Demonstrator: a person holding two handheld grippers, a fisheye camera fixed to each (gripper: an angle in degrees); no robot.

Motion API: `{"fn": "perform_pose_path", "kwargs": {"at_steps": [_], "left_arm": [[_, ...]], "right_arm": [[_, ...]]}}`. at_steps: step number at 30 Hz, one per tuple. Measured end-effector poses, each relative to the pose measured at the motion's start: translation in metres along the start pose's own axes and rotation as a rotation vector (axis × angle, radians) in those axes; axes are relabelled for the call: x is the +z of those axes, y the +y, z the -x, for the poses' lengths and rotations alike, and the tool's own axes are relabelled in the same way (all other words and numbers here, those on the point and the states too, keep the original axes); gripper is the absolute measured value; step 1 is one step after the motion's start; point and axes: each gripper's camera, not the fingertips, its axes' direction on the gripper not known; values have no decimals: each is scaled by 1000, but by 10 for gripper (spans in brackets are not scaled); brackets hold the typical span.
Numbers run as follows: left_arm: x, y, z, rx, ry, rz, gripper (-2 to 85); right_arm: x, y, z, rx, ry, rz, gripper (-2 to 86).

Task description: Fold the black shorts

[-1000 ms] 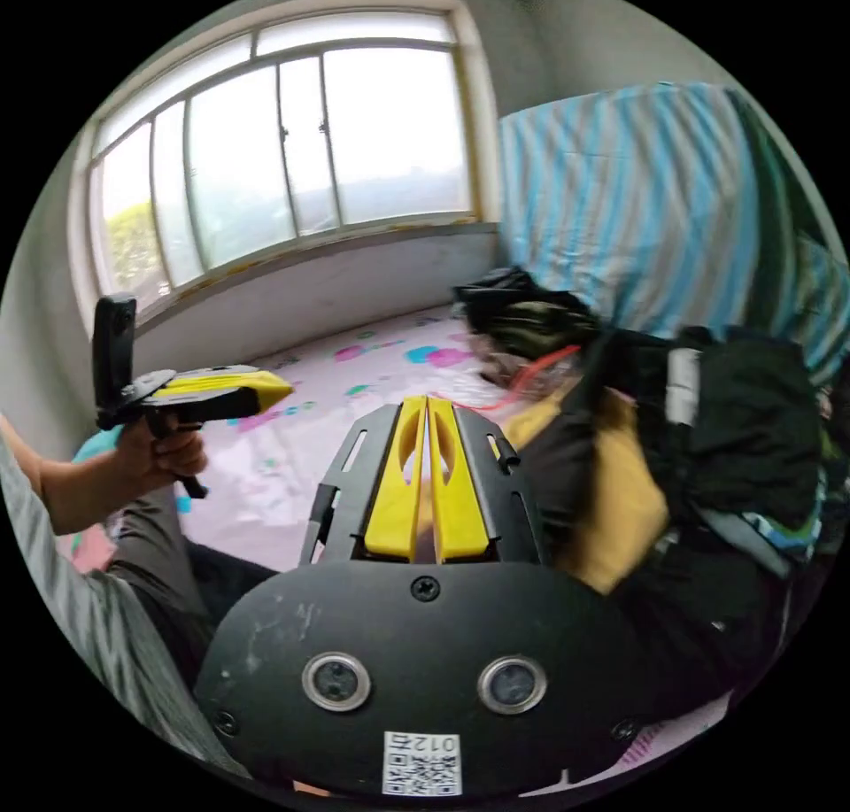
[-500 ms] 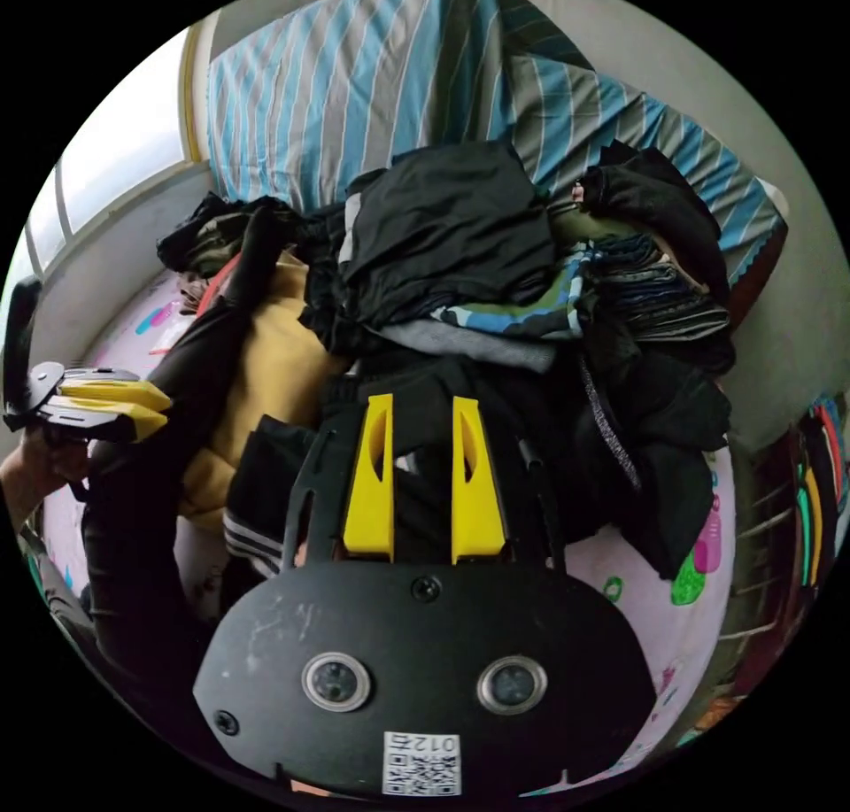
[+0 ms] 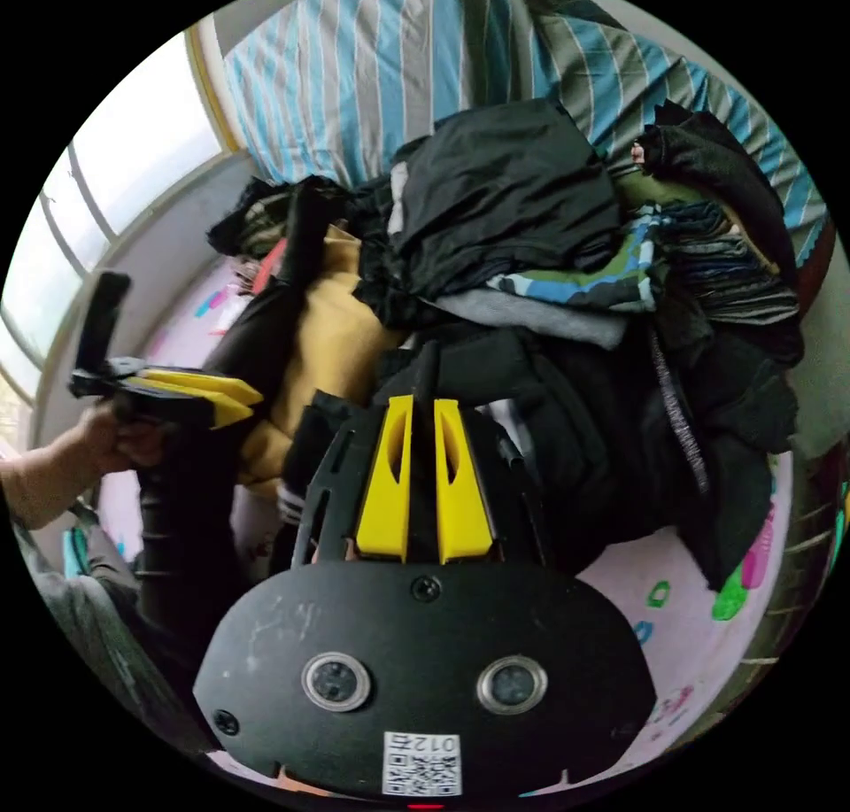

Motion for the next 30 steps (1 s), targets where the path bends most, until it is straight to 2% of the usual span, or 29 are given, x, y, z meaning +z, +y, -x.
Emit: {"fn": "perform_pose_path", "kwargs": {"at_steps": [5, 9, 13, 15, 17, 20, 22, 23, 24, 26, 30], "left_arm": [[-25, 15, 44, -190, 231, -71, 145], [-39, 34, 61, -231, 378, -95, 141], [-74, 61, 73, -224, 490, -163, 97], [-97, 74, 69, -160, 456, -180, 74], [-123, 94, 65, -91, 330, -181, 56], [-132, 121, 85, -173, 280, -189, 43], [-133, 136, 99, -217, 329, -226, 39], [-135, 142, 101, -219, 341, -245, 37], [-137, 144, 100, -209, 336, -243, 36], [-142, 151, 93, -171, 307, -230, 34], [-148, 170, 94, -168, 335, -238, 33]], "right_arm": [[-52, 23, 44, 0, -171, -34, 42], [-88, 36, 90, -77, -305, -71, 42], [-113, 41, 133, -158, -439, -72, 41], [-125, 43, 165, -243, -451, -52, 35], [-131, 38, 184, -314, -406, -1, 23], [-160, 24, 191, -389, -230, -124, -1], [-178, 7, 172, -300, -95, -247, -1], [-183, -7, 151, -189, 11, -296, 4], [-177, -22, 126, -73, 127, -277, 30], [-159, -40, 83, 118, 207, -180, 98], [-109, -49, 22, 379, 124, 44, 198]]}}
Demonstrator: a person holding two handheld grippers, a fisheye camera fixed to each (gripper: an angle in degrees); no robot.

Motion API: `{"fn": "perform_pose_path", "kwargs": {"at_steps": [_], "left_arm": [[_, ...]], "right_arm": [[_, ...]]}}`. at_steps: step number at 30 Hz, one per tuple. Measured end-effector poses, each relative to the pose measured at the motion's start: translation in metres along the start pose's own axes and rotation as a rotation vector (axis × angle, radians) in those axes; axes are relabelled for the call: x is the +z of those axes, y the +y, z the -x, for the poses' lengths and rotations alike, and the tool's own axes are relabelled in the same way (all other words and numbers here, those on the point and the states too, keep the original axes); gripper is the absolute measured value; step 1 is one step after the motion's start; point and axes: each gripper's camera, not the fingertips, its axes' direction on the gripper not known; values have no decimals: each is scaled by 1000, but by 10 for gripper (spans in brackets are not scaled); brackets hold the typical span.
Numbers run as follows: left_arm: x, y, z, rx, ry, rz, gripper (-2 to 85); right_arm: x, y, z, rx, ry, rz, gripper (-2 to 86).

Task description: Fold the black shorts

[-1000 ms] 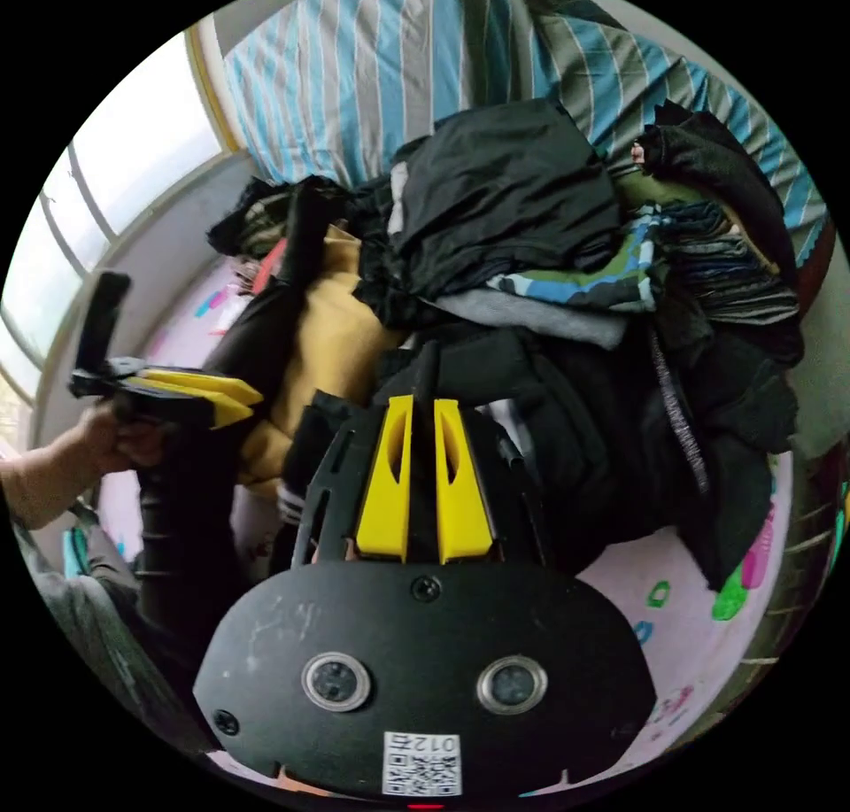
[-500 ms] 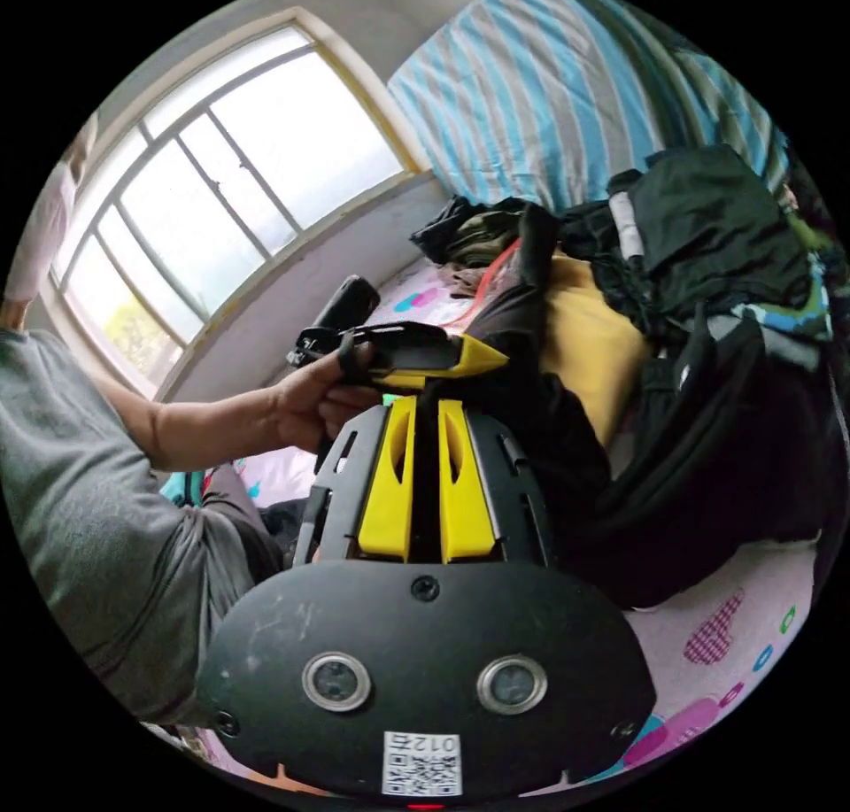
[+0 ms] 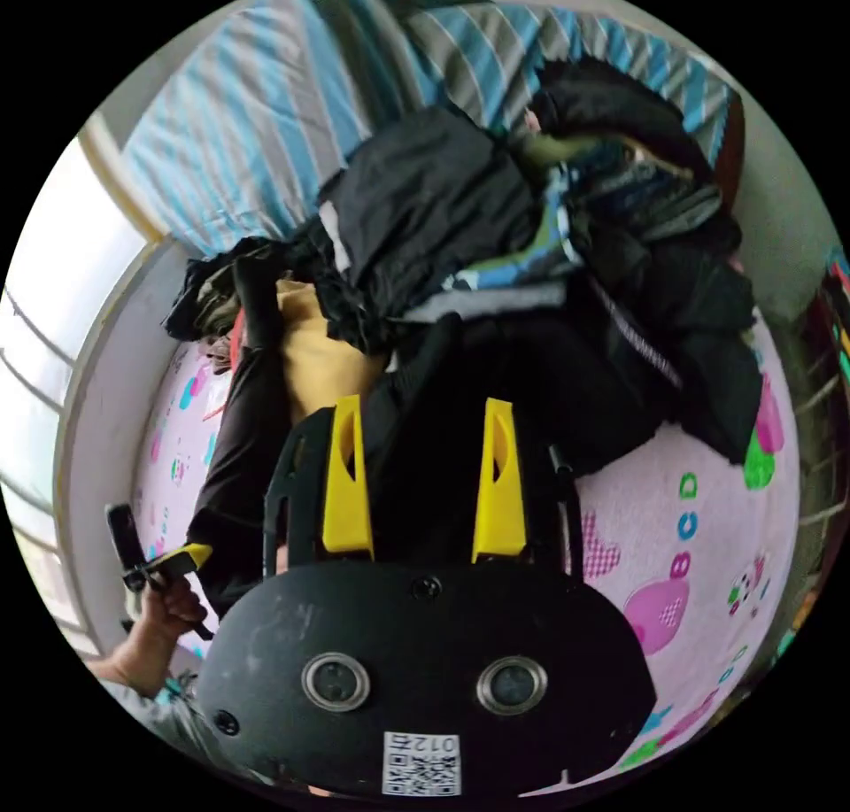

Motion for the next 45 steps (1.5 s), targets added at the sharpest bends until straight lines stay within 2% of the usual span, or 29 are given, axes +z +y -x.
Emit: {"fn": "perform_pose_path", "kwargs": {"at_steps": [4, 6, 7, 9, 14, 19, 21, 23, 26, 30, 33, 35, 37, 39, 42, 45], "left_arm": [[-11, 22, -2, 4, 21, -10, 33], [-16, 31, -6, 8, 15, -9, 33], [-20, 37, -9, 6, 11, -11, 33], [-28, 49, -14, -1, 8, -28, 33], [-75, 92, -56, 105, 28, -190, 33], [-133, 135, -112, 221, -14, -323, 34], [-154, 157, -134, 273, -49, -385, 35], [-177, 193, -163, 350, -143, -425, 37], [-189, 244, -193, 422, -278, -399, 44], [-182, 300, -218, 452, -432, -317, 58], [-182, 337, -216, 352, -525, -328, 83], [-196, 363, -199, 170, -540, -342, 107], [-215, 391, -193, 60, -562, -403, 117], [-237, 423, -194, -22, -606, -470, 121], [-275, 484, -190, -242, -704, -578, 125], [-318, 545, -176, -510, -742, -733, 132]], "right_arm": [[57, 0, -7, 70, 140, 214, 206], [63, 6, -8, 111, 165, 154, 117], [59, 8, -8, 125, 134, 120, 105], [47, 17, -7, 142, -182, 10, 75], [43, 34, 50, 38, -538, -88, 69], [12, 36, 160, -253, -817, -206, 67], [-2, 33, 227, -460, -943, -233, 68], [-5, 36, 278, -585, -1040, -230, 68], [8, 49, 365, -781, -1179, -152, 69], [65, 105, 492, -1052, -1239, 109, 73], [136, 178, 576, -1248, -1150, 316, 76], [193, 229, 617, -1336, -1026, 438, 66], [248, 276, 641, -1360, -989, 530, 16], [317, 317, 659, -1275, -981, 682, 0], [368, 345, 662, -1221, -941, 706, -6], [388, 352, 655, -1271, -897, 663, -7]]}}
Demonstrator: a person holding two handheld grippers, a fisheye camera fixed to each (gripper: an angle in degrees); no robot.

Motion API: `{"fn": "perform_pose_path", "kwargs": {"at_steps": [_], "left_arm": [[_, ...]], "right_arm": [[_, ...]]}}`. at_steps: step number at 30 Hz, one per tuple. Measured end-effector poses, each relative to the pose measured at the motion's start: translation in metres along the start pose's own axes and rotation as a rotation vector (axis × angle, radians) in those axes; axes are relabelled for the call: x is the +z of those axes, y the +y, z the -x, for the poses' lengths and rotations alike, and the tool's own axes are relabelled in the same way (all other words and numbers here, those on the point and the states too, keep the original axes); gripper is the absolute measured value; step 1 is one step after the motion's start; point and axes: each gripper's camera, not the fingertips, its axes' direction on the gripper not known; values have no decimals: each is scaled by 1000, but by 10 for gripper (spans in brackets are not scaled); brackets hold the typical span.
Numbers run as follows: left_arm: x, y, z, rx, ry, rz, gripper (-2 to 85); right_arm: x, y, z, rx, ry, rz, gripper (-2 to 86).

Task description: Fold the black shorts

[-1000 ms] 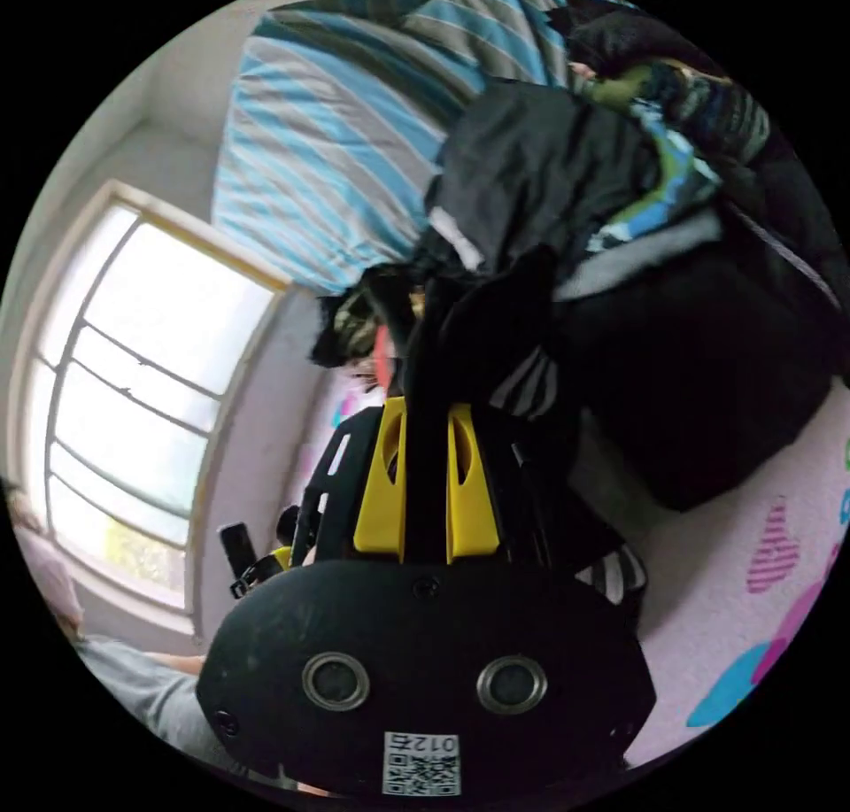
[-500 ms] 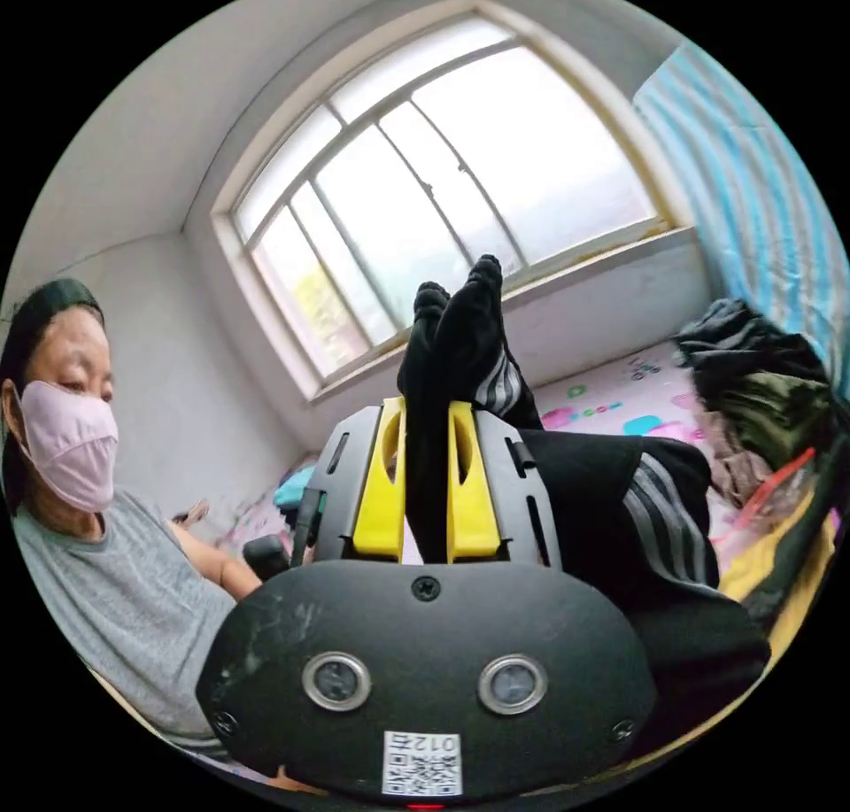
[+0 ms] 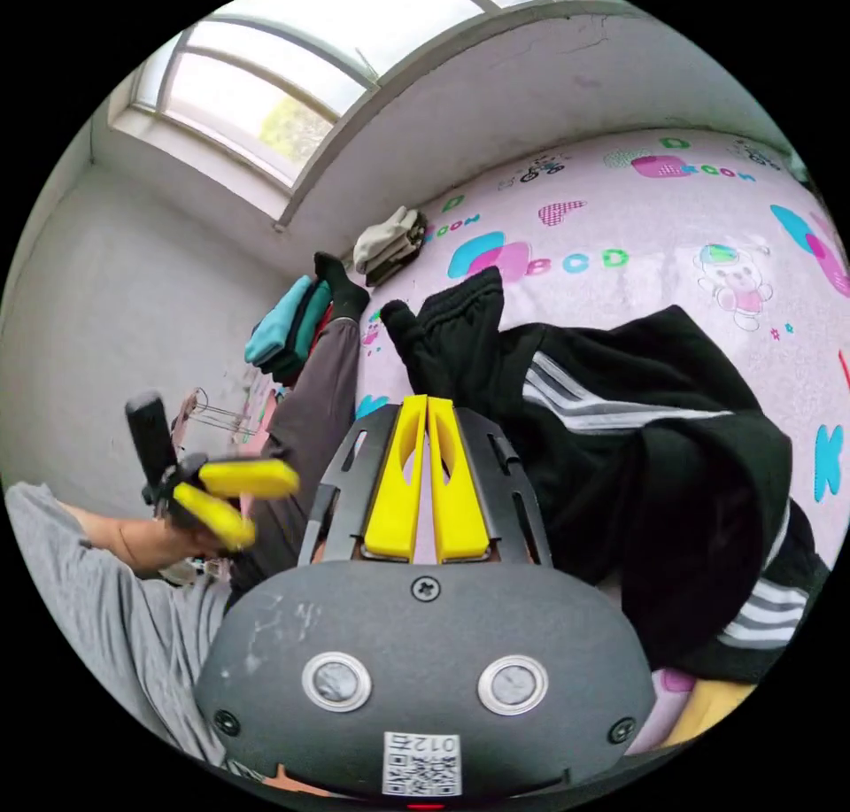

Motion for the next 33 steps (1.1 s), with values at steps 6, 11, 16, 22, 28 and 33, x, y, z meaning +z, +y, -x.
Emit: {"fn": "perform_pose_path", "kwargs": {"at_steps": [6, 11, 16, 22, 28, 33], "left_arm": [[-2, -35, 47, -223, -102, -71, 175], [39, -58, 20, -218, -351, -71, 172], [63, -59, 34, -305, -527, 20, 123], [17, -37, 70, -315, -332, -6, 26], [-62, 3, 94, -210, -213, -133, 5], [-126, 41, 108, -188, -171, -219, 2]], "right_arm": [[-16, 28, -34, -3, 213, -36, -8], [-27, 47, -75, 81, 336, -83, -8], [-32, 45, -127, 201, 408, -133, -7], [-46, 39, -185, 315, 491, -114, 12], [-38, 9, -245, 343, 407, -35, 104], [17, -33, -291, 335, 481, 106, 85]]}}
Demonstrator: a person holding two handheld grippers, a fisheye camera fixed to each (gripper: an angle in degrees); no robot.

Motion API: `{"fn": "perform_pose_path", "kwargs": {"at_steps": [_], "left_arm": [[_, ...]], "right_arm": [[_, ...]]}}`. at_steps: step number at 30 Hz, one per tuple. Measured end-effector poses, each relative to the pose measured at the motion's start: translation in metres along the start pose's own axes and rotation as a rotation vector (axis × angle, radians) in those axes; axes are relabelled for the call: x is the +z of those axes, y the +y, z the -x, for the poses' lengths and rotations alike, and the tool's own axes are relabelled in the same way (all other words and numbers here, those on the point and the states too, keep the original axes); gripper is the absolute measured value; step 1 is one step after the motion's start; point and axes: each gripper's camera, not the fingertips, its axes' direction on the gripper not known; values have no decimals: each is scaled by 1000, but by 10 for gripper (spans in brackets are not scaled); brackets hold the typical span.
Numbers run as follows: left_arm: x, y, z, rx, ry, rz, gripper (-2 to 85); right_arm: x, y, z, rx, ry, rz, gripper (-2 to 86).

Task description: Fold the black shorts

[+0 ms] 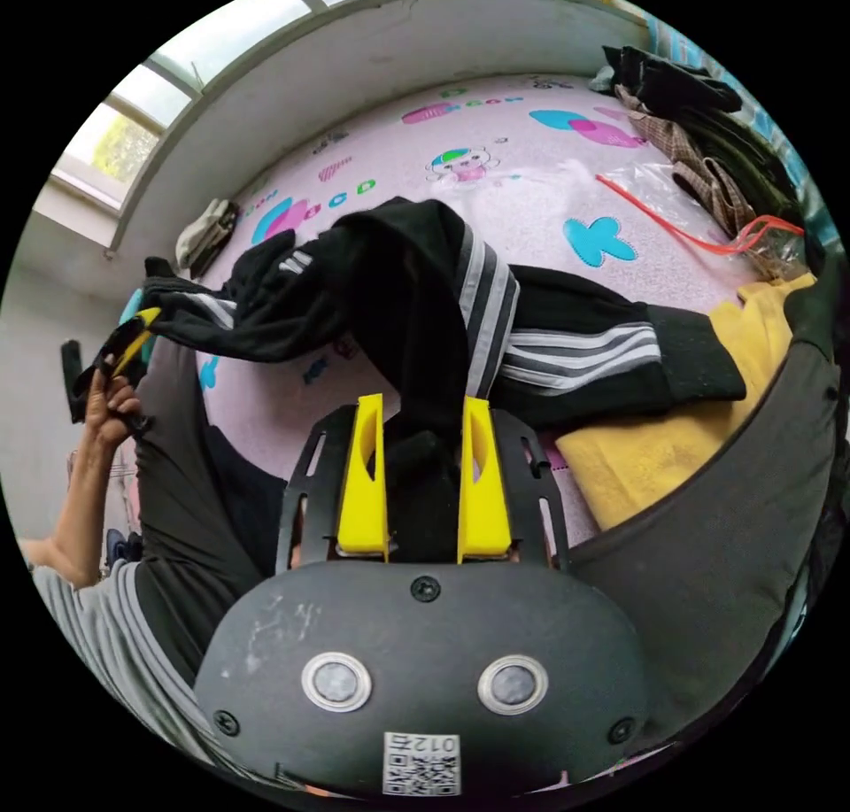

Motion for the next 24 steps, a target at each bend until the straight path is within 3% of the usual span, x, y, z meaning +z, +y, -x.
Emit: {"fn": "perform_pose_path", "kwargs": {"at_steps": [4, 10, 13, 15, 17, 20, 22, 24], "left_arm": [[-45, 15, 30, -56, 1, -27, 1], [-119, 24, 77, -123, -108, -127, 1], [-143, 29, 104, -182, -168, -156, 0], [-151, 32, 118, -223, -160, -171, 1], [-156, 36, 130, -240, -151, -174, 1], [-159, 39, 139, -239, -159, -168, 1], [-161, 41, 145, -240, -160, -171, 1], [-163, 43, 151, -253, -150, -173, 1]], "right_arm": [[4, -24, 5, -82, 14, -15, 27], [-54, -39, 20, -456, -75, -9, 7], [-57, -29, 39, -729, -182, 201, 0], [-35, -20, 48, -849, -354, 492, -6], [-24, -25, 40, -820, -286, 526, -7], [-29, -61, -1, -598, -192, 362, -3], [-33, -86, -34, -405, -211, 244, 3], [-30, -108, -59, -261, -357, 174, 41]]}}
